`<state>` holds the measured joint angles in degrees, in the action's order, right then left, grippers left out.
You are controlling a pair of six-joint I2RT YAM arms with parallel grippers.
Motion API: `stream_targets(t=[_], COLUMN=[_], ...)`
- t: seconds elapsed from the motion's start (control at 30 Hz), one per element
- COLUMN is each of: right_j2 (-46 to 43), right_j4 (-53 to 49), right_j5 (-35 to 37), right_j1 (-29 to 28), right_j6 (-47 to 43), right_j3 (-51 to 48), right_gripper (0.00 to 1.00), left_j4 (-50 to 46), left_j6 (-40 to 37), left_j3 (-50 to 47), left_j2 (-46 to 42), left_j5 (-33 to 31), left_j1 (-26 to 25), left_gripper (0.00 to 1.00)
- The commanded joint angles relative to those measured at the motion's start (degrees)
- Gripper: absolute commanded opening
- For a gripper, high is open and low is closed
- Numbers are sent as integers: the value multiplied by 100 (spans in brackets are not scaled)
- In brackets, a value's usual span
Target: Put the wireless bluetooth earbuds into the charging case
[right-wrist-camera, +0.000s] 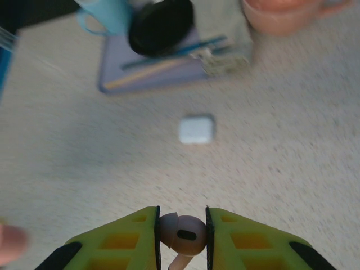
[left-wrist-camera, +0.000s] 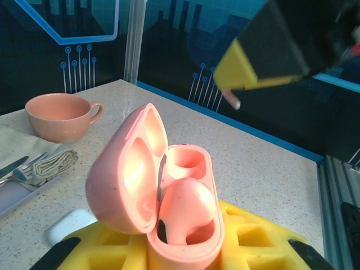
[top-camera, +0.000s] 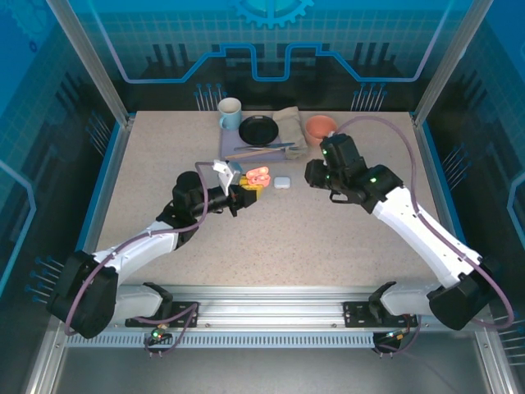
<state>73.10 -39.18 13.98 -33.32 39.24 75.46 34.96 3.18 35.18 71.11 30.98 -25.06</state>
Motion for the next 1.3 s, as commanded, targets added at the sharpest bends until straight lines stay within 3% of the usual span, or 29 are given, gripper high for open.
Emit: stream_targets(t=[0.0,0.27,0.47,0.67,1.27], right_j2=[-175,-167,-154,-138,63], right_j4=[581,1892,2512,2960,3264], right_j5=[-465,-1359,-1633,-1522,-1257], right_j1=[38,-147,-413,-664,-677], right_j6=[-632,-1545,-2139,-2602,-2731], right_j3=[278,341,189,-46,-466], right_gripper=[25,25,25,25,23], left_j4=[-34,-49,-136,-41,-95], left_j6=[125,322,472,725,790], left_j3=[271,605,894,1091,1186], left_j2=[43,181,289,442,406], left_j5=[307,444,497,523,552], left_j1=[37,40,41,40,41], left_gripper=[0,0,0,0,0])
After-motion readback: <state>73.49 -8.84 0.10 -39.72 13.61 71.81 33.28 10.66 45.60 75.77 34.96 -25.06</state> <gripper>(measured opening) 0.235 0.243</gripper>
